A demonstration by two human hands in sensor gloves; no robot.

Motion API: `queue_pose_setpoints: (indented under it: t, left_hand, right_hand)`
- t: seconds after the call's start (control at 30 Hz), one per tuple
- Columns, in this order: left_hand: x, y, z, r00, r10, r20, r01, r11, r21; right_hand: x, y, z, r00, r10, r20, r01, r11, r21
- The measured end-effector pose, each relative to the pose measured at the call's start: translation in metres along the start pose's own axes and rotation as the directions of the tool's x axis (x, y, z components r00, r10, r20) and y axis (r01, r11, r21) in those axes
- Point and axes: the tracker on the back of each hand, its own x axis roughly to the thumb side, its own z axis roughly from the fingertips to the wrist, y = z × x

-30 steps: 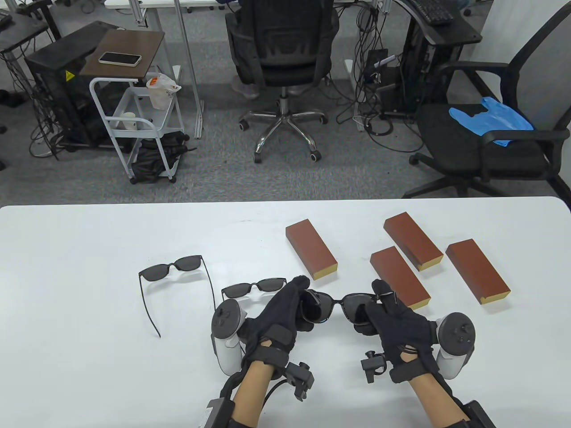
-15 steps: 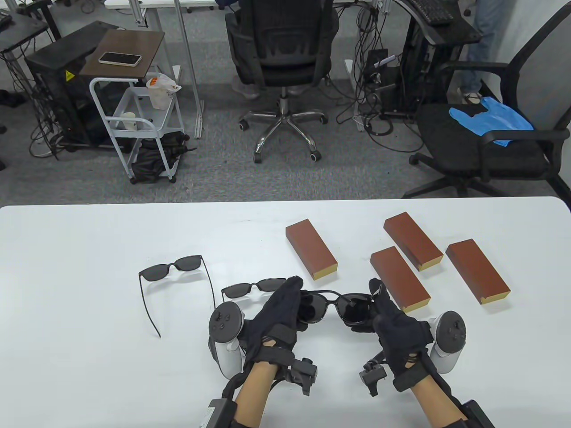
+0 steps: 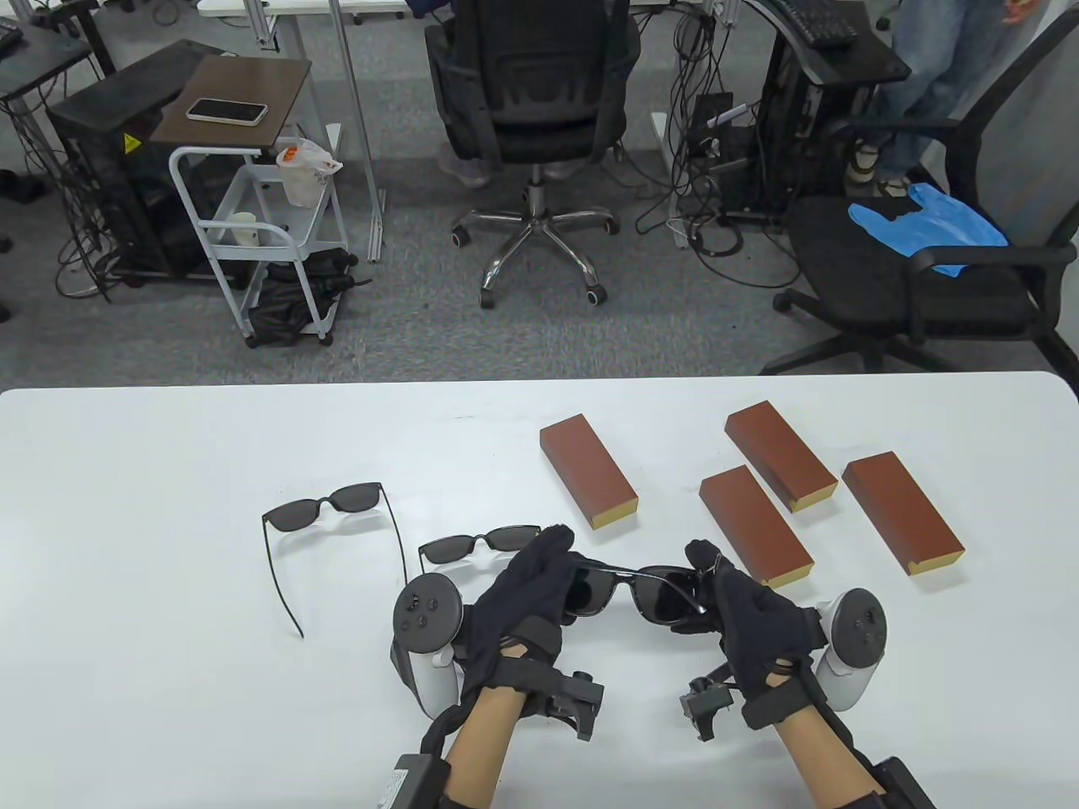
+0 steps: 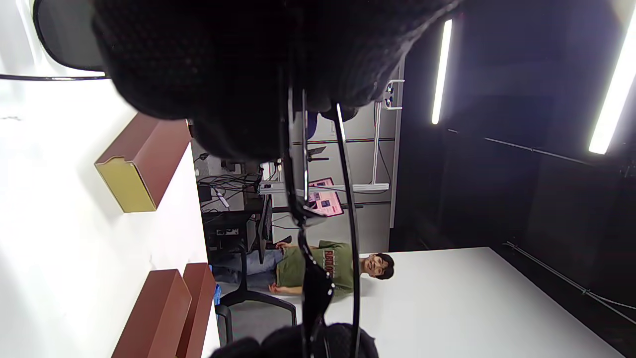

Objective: Slide to open storage boxes and store sunglasses

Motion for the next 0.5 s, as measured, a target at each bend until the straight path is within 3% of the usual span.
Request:
queue_pose_setpoints:
  t: [0.17, 0.3, 0.5]
  left_hand:
    - [-0.004, -0.003, -0.001, 0.999, 0.037, -0.012, -0.038, 0.998, -0.056]
    - [-0.008, -0.009, -0.001, 0.986, 0.161, -0.033, -0.165, 0.971, -0.173]
    - [-0.011, -0.015, -0.001, 0.983, 0.179, -0.041, -0.183, 0.953, -0.243]
  right_hand:
    - [-0.001, -0.003, 0.001, 0.999, -0.005, -0.040, 0.004, 0.999, -0.042]
    - [-0.003, -0.010, 0.000, 0.998, -0.006, -0.061, 0.001, 0.997, -0.076]
    - [-0.002, -0.019, 0.000, 0.996, 0.014, -0.087, -0.024, 0.992, -0.122]
